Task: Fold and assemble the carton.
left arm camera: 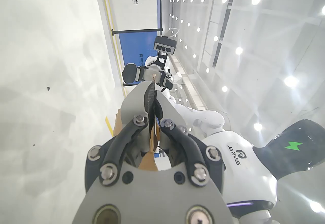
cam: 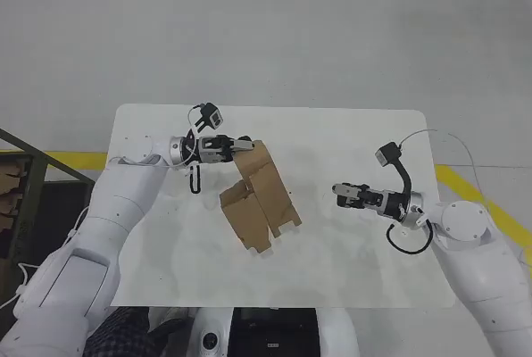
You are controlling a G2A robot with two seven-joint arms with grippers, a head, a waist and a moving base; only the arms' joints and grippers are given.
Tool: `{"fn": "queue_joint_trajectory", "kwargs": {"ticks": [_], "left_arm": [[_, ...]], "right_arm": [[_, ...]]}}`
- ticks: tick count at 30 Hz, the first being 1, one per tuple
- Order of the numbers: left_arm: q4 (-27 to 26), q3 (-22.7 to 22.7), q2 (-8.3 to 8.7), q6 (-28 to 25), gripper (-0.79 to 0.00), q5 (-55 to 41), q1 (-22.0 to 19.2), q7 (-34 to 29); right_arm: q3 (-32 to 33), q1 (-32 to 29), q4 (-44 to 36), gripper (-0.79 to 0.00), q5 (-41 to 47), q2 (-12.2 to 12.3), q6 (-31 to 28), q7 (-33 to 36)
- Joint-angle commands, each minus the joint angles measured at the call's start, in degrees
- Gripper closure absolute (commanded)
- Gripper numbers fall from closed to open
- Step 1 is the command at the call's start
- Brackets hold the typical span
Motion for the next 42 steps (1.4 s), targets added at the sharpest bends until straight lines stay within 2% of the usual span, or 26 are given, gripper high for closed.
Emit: {"fn": "queue_joint_trajectory", "kwargs": {"ticks": [1, 9, 13, 18, 25, 32, 36, 37, 41, 42], "left_arm": [[-0.03, -0.02, 0.01, 0.01, 0.000, 0.04, 0.01, 0.02], [-1.00, 0.13, 0.03, 0.42, 0.000, 0.70, 0.46, 0.89], [-4.65, -0.01, 0.40, 3.02, 0.000, 2.86, 1.24, 1.08], [-6.79, 0.29, 0.39, 6.13, 0.000, 2.70, 1.69, -1.02], [-6.67, 2.71, -0.68, 8.25, 0.000, 2.10, 1.47, -2.48], [-3.77, 5.26, -2.32, 8.64, 0.000, 0.64, 0.03, -3.13], [-1.81, 6.42, -3.06, 8.28, 0.000, 1.14, -1.10, -3.58], [-1.37, 6.63, -3.22, 8.12, 0.000, 1.29, -1.35, -3.68], [0.51, 7.28, -3.64, 7.28, 0.000, 3.00, -2.44, -3.35], [0.85, 7.52, -3.65, 6.47, 0.000, 4.65, -2.88, -2.63]], "right_arm": [[0.00, 0.00, 0.00, -0.785, 0.00, 0.00, 0.00, 0.00], [-0.31, -0.18, -0.24, -0.785, -0.60, -0.10, 0.16, -1.46], [-3.24, 1.96, 1.79, -0.785, -1.54, -0.81, -1.82, -2.46], [-8.92, 6.77, 7.51, -0.785, -1.68, -2.40, -4.65, -2.90], [-15.21, 11.96, 12.39, -0.785, 4.18, -4.56, -10.54, 2.56], [-18.55, 13.64, 14.75, -0.785, 8.21, -5.92, -12.38, 4.97], [-18.97, 14.31, 16.16, -0.650, 9.99, -6.28, -13.27, 6.52], [-18.96, 14.43, 16.47, -0.594, 10.20, -6.34, -13.32, 6.56], [-18.88, 14.81, 17.52, -0.526, 11.87, -6.53, -13.06, 7.71], [-18.90, 15.03, 17.89, -0.468, 11.79, -6.56, -12.40, 7.83]]}}
